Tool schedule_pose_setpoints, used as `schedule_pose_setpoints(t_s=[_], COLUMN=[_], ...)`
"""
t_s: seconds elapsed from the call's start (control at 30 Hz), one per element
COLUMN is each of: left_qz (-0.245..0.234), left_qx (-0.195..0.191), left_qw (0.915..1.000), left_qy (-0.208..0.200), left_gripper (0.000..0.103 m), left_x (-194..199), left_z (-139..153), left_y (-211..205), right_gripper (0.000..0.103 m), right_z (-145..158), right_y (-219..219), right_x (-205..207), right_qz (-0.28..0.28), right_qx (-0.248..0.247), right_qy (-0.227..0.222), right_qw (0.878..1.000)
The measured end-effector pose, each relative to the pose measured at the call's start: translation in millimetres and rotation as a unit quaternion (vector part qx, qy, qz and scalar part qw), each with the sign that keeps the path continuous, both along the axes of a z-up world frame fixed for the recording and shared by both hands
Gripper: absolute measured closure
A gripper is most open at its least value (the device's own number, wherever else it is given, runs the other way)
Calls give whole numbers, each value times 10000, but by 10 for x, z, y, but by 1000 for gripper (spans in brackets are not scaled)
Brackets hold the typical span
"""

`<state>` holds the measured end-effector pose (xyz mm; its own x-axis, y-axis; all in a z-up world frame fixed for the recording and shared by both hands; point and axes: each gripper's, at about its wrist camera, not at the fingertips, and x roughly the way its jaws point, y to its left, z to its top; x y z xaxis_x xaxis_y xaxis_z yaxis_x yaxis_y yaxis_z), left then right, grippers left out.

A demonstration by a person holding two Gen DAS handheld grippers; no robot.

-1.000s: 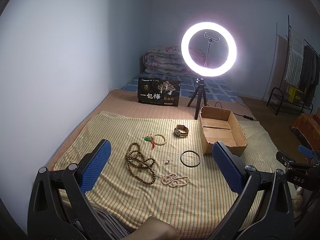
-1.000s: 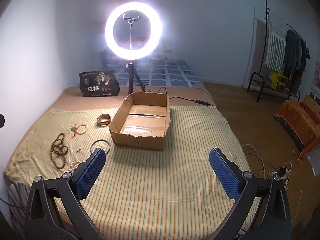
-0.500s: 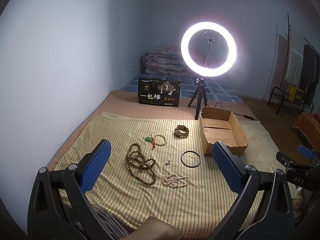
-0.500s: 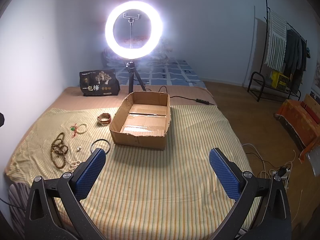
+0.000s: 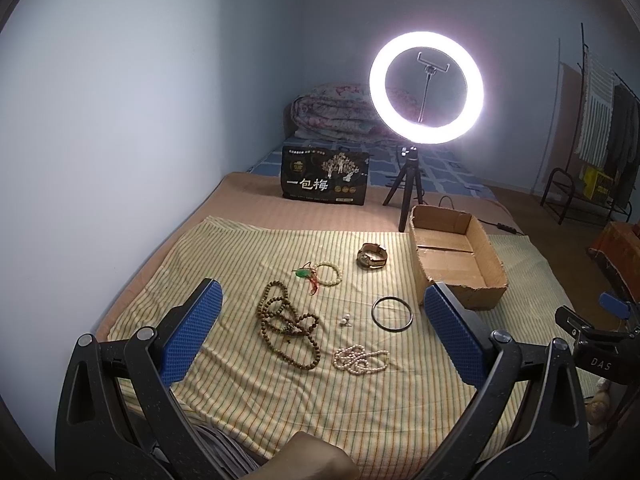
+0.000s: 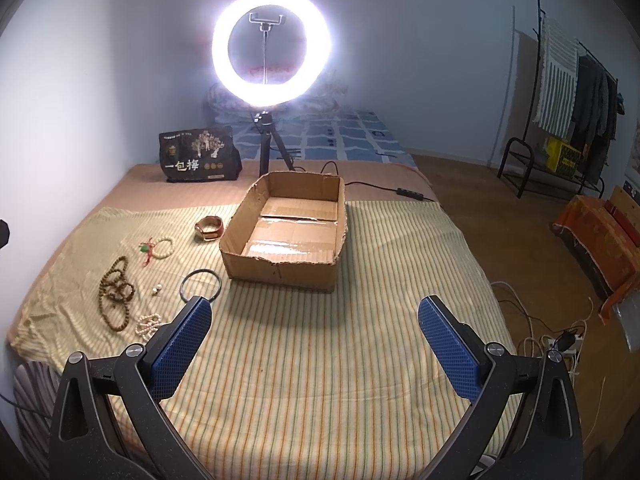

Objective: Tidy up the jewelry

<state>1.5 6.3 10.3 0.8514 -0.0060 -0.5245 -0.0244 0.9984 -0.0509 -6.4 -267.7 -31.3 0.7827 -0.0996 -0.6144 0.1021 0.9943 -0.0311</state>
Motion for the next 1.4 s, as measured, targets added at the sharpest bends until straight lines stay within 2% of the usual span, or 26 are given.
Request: schedule_pose_setpoints(t_s=[0.4,0.63,0.73,0.8,1.07,1.2,1.4], left_qz=[245,414,400,399,86,-42,-182], left_qx=[-22,-91,-140,-153,-310,-355,-144], left_qw=[9993,9980,9971,9961,9888,9843,9803], left_qy=[287,477,629,767,1458,1729,1962], left_gripper=[0,0,1,7,17,17,17], left_x=[319,564,696,794,1180,1336,1547], left_z=[-217,-316,-411,-503,-997,-1220,-1473], left_y=[338,666,765,817,776,691,542], right_gripper=[0,0,0,0,0,0,1], right_z=[-192,-384,-471,-522,-745,-914,-1156], right_y=[158,228,345,450,905,1089,1332], right_x=[253,493,610,673,864,939,1029], right_qz=[329,959,1120,1250,2000,2311,2655], right_qx=[33,677,654,523,200,132,220], right_qy=[186,245,348,455,869,1129,1500], right_qw=[9993,9928,9909,9897,9757,9663,9521])
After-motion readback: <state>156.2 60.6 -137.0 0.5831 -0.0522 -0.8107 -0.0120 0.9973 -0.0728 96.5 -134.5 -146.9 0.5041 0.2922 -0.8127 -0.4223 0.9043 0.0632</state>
